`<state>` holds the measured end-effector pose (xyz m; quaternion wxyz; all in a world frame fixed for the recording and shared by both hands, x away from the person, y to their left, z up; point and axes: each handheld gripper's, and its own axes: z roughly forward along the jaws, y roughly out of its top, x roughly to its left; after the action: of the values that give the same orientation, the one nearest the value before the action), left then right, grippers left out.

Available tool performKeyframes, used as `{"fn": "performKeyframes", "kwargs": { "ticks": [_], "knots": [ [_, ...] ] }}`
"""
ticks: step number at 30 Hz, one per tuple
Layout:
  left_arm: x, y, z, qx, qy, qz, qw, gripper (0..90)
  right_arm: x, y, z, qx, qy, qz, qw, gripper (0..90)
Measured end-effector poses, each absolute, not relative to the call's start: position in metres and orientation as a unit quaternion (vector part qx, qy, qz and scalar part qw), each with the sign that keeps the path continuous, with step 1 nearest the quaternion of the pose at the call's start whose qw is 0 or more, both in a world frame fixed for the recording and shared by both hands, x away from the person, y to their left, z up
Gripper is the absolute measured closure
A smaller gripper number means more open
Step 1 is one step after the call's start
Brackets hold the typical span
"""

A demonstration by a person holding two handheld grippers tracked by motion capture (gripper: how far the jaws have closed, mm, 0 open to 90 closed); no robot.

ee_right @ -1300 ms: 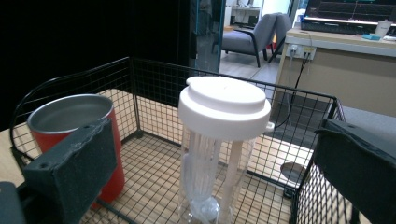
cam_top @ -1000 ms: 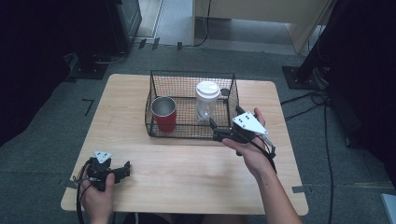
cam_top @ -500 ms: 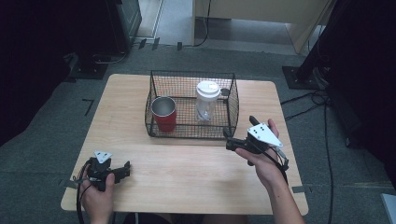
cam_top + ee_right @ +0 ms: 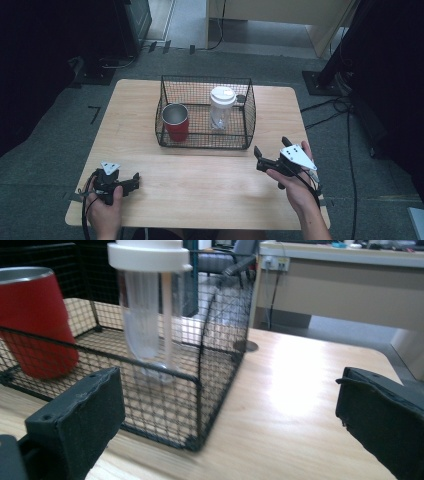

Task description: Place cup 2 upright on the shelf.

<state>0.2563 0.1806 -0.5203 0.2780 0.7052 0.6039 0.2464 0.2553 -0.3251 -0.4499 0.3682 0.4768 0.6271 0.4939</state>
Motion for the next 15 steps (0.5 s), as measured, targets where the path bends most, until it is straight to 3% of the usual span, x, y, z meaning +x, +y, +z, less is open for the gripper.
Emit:
{"fn": "performKeyframes", "kwargs": {
  "ticks": [15],
  "knots": [
    [0.256, 0.18, -0.52, 0.705, 0.604, 0.247, 0.279, 0.1, 0.231, -0.366, -0.483, 0.523, 0.613, 0.467, 0.363, 0.0]
  ]
}}
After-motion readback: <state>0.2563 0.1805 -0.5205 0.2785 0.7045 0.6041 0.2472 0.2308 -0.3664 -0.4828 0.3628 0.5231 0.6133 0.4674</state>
